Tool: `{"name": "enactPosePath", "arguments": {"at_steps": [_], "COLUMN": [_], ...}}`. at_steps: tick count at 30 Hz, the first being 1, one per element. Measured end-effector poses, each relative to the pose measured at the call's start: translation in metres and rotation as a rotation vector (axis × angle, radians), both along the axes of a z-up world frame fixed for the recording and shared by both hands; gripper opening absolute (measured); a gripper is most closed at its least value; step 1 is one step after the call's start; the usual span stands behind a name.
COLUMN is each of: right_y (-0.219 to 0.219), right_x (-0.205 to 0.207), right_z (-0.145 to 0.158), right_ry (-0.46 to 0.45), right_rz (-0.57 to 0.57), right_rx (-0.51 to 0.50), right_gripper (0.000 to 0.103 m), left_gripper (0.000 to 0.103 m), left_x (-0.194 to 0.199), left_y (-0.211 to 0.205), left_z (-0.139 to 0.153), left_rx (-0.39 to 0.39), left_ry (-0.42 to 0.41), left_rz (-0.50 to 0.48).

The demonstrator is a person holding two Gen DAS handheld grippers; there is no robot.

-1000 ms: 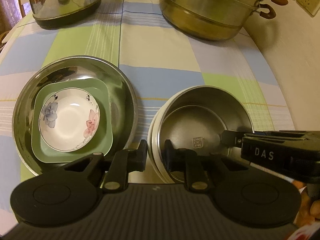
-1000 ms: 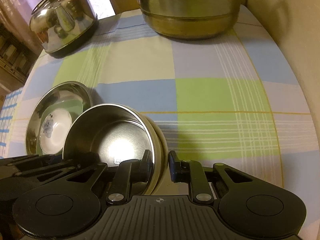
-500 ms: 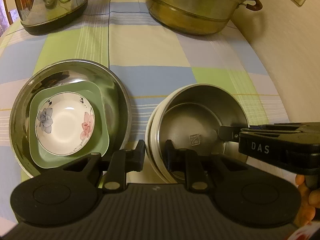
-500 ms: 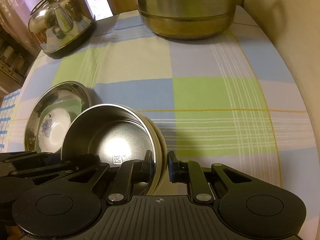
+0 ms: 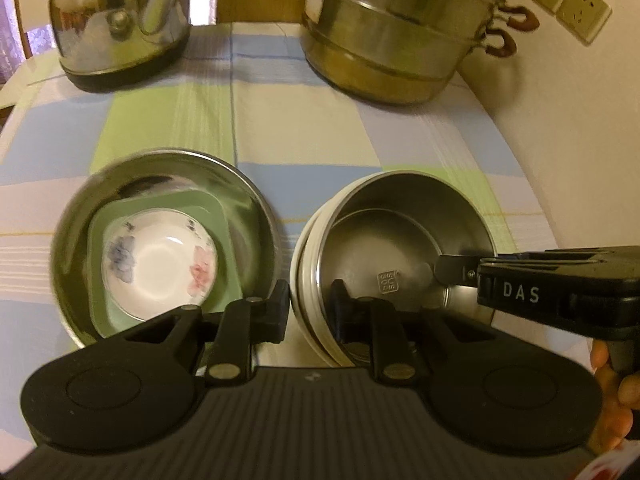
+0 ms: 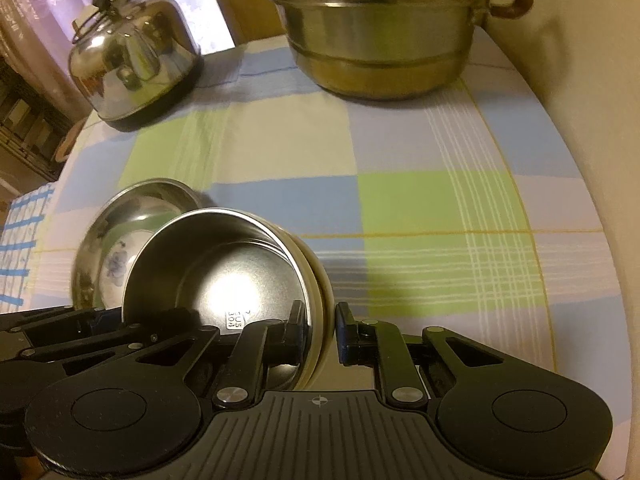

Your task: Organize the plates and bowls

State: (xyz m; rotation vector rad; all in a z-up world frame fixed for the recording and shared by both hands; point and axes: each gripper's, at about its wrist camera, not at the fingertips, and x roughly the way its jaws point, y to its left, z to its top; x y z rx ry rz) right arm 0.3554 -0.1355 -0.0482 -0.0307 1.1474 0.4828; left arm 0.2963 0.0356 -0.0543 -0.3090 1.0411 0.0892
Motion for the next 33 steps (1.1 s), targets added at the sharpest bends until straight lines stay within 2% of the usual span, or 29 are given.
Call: {"name": "enactPosePath", "arguments": {"at_steps": [8, 16, 21, 33], "right_y": [0.045, 0.106, 0.138, 0.166], "right_x": [-0.002, -0.001, 0.004, 0.009], "right_z": [0.018, 0.015, 0.004, -0.023], "right_ry": [-0.033, -0.025, -0.007, 0.046], "right_rz": [0.075, 0.165, 0.2, 0.207], "right_rx": [0.024, 0.039, 0.03, -0.008], "right_gripper": [0.015, 0.015, 0.015, 0.014], "left_gripper": [0.019, 0.019, 0.019, 0.019], "left_x": [-0.013, -0.017, -0.013, -0.007], "left_y": [0.041, 0.089, 0.11, 0.131], "left_z": [0.019, 0.025, 0.019, -0.007], "left_rx": [0.028, 0.062, 0.058, 0.047], "left_ry": [-0.028, -0.003, 0.032, 0.097], "left_rz": [0.092, 0.189, 0.221, 0.241]}}
